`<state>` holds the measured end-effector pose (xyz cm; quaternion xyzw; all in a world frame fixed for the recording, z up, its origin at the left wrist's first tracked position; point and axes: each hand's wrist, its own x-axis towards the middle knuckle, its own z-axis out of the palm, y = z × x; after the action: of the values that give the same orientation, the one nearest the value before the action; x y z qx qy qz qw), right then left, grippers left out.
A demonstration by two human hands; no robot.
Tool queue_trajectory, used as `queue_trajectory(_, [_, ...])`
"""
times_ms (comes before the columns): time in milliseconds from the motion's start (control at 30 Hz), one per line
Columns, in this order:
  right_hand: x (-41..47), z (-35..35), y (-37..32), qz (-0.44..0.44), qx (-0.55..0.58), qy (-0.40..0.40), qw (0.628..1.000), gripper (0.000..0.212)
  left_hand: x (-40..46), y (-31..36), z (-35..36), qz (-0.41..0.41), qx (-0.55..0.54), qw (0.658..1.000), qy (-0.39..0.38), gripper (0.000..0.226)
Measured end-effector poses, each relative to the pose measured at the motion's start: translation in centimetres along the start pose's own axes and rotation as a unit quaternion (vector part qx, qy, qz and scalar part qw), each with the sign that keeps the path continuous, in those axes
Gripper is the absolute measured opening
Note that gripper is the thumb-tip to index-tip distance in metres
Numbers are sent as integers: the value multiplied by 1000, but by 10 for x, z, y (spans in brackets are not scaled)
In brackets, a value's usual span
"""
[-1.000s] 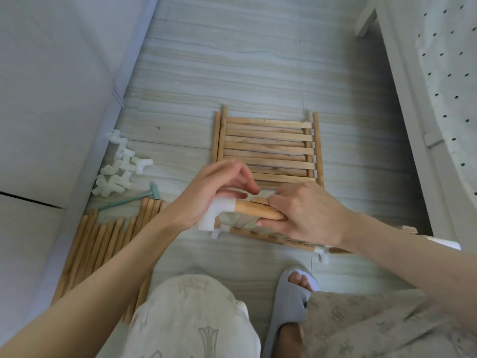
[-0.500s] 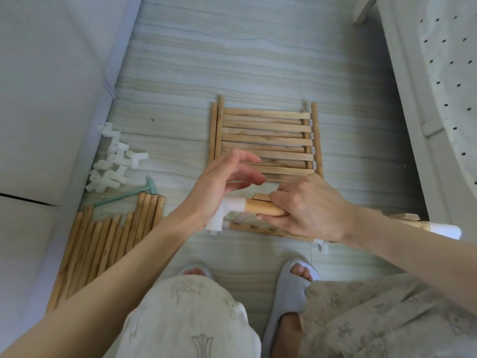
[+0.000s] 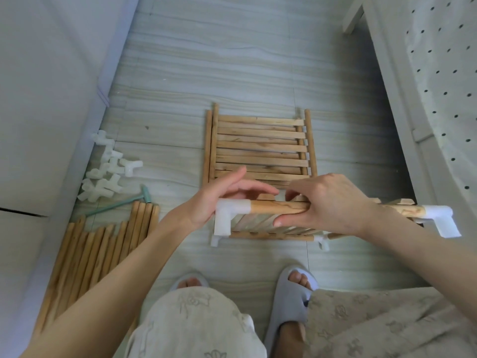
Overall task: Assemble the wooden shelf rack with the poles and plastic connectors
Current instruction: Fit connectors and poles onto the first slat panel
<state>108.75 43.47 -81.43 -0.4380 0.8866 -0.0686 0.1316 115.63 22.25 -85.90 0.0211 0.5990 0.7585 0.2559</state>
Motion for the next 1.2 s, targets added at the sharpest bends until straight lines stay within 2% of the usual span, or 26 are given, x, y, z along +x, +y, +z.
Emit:
queue_trajectory(267, [2, 5, -2, -22, -19, 15, 999, 91, 5, -3, 4, 21, -37, 999, 18, 55])
queue_trajectory(433, [2, 5, -2, -53, -16, 72, 996, 75, 7, -7, 7, 22, -43, 997, 60, 56])
queue_trajectory(633, [1, 5, -4, -65, -9, 70, 995, 69, 6, -7, 8, 17, -54, 996, 72, 54])
queue_trajectory(833, [20, -1, -11, 2, -17, -12, 1000, 76, 7, 2, -14, 16, -91, 994, 60, 48])
queue_trajectory(967, [18, -14, 12, 40, 63, -64, 995, 59, -10, 6, -44, 20, -73, 988, 133, 44])
queue_trajectory(1033, [11, -20, 34, 87, 69, -91, 990, 35, -17, 11, -54, 16, -74, 976, 203, 50])
queue_trajectory(1133, [4, -21, 51, 122, 63, -66, 988, 31, -23, 26, -58, -10, 43, 951, 306, 41])
queue_trajectory(1200, [5, -23, 47, 127, 60, -42, 989, 35, -21, 41, -52, -25, 227, 921, 315, 29])
